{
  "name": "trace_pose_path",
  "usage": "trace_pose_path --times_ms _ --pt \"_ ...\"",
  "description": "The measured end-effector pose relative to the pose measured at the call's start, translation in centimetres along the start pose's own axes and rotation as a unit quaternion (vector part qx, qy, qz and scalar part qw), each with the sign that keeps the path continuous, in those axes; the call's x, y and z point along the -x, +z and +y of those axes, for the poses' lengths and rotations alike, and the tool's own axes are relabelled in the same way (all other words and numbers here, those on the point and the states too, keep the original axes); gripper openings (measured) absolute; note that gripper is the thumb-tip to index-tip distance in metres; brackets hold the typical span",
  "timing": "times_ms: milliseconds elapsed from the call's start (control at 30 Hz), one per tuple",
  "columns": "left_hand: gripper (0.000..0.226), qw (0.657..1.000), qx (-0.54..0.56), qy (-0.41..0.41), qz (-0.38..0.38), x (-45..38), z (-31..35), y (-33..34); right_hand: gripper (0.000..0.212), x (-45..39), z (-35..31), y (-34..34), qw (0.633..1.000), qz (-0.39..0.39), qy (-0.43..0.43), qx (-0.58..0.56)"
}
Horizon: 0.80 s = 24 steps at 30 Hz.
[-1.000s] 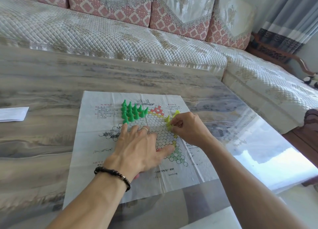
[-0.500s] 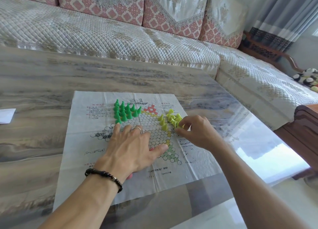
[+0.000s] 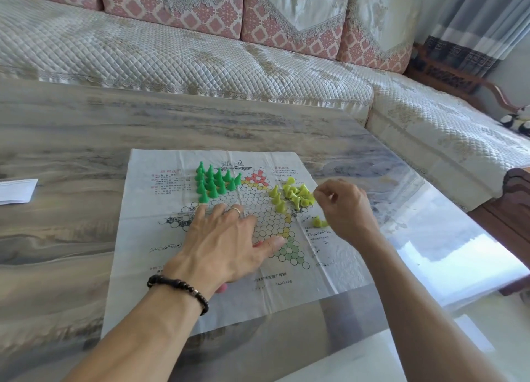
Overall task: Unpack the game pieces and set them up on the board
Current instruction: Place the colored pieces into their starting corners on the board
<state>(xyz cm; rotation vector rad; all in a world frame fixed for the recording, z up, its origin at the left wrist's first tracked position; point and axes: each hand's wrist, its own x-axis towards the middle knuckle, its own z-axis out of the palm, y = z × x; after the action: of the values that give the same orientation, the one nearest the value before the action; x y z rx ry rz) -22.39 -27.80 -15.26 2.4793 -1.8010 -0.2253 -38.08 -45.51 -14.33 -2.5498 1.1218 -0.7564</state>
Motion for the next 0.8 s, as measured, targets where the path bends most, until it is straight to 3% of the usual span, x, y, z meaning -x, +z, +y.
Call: trace_pose_path --times_ms 100,200,300,433,800 --pt "0.090 1.000 0.001 0.001 0.003 -0.1 -0.1 0.1 0.025 0.0 1.2 -1.0 0.999 -0.024 0.043 0.005" --pt "0.093 1.000 -0.001 -0.002 0.001 -0.1 0.0 0.2 0.002 0.5 1.8 -1.7 0.993 -0.108 0.051 0.007" --pt "0.092 1.000 0.002 -0.002 -0.006 -0.1 0.0 0.0 0.024 1.1 2.0 -1.3 0.984 -0.172 0.035 0.019" --pt "0.093 1.000 0.008 0.009 -0.010 0.2 -0.2 -0.4 0.010 1.5 1.2 -0.6 0.989 -0.144 0.004 0.042" --pt "0.099 1.000 0.005 0.008 -0.009 0.2 -0.2 -0.5 0.023 1.3 -0.4 -0.1 0.990 -0.110 -0.023 0.085"
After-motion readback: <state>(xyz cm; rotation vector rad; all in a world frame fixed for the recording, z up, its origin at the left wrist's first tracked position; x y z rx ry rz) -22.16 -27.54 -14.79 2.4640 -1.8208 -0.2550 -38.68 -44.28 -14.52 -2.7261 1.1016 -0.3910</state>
